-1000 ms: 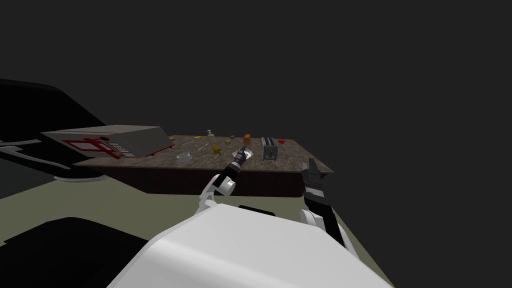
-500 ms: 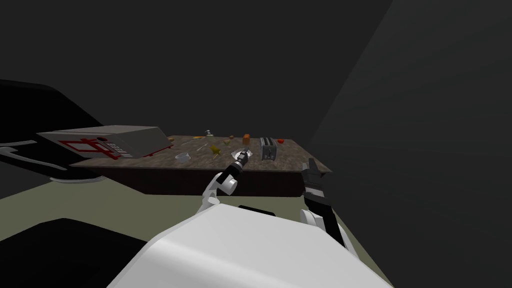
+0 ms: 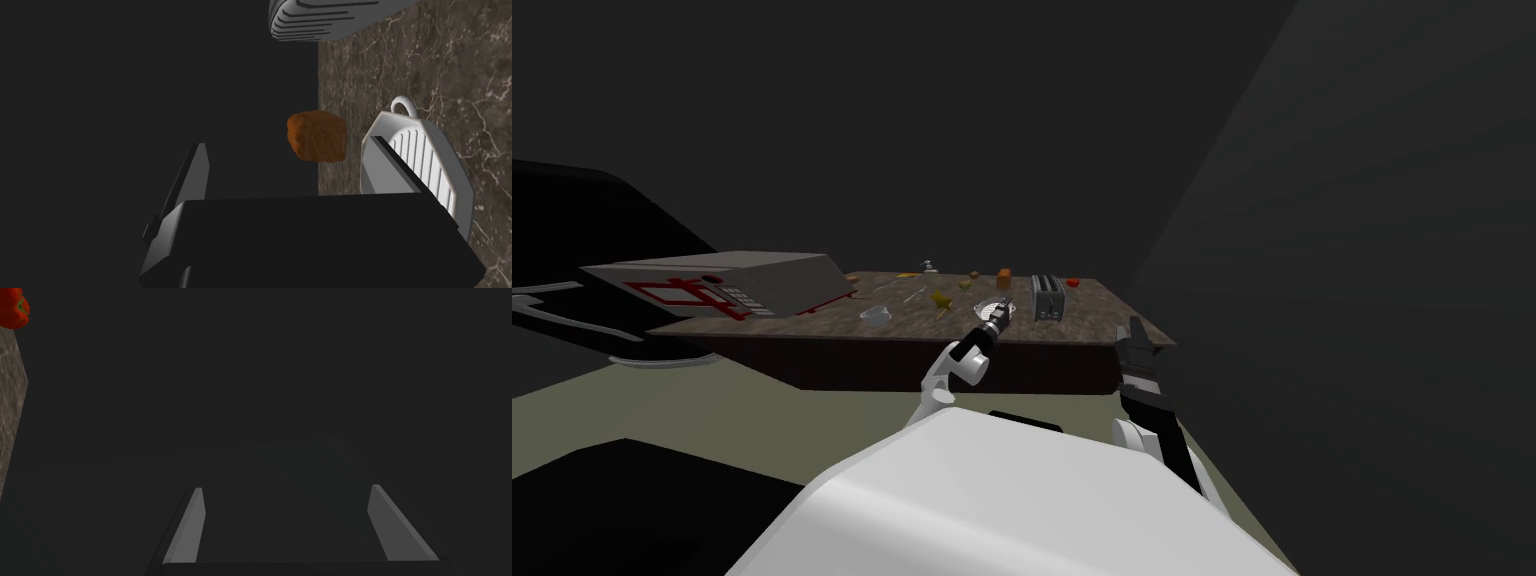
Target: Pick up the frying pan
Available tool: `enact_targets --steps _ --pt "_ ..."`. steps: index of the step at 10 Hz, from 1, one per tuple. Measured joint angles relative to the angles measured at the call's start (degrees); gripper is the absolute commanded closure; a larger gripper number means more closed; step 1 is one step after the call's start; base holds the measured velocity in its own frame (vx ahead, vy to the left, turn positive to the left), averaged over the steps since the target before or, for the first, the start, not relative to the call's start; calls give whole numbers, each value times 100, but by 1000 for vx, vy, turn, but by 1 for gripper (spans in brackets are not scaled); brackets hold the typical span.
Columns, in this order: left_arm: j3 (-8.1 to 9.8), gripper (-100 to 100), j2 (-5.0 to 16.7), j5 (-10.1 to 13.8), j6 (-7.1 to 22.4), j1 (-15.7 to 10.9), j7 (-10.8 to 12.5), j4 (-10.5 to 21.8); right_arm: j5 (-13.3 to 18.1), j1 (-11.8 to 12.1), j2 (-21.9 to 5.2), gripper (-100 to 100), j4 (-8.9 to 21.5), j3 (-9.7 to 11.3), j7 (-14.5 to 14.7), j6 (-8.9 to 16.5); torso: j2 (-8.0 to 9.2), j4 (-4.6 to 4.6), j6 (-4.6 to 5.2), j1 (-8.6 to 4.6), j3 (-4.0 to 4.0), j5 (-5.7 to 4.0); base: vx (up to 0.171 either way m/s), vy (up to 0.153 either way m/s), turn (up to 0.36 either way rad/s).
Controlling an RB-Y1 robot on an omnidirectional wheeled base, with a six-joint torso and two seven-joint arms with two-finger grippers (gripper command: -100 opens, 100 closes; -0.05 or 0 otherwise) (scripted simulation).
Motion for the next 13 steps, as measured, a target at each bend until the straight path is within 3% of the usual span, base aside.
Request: enact_targets --steps 8,13 --pt "101 -100 -129 -76 1266 -330 116 132 0 0 0 0 0 0 0 0 -6 -2 0 7 -4 2 29 8 14" --pt "269 -100 -183 -135 1966 -503 195 271 0 0 0 0 0 0 0 0 -9 -2 -1 10 -5 2 37 16 20"
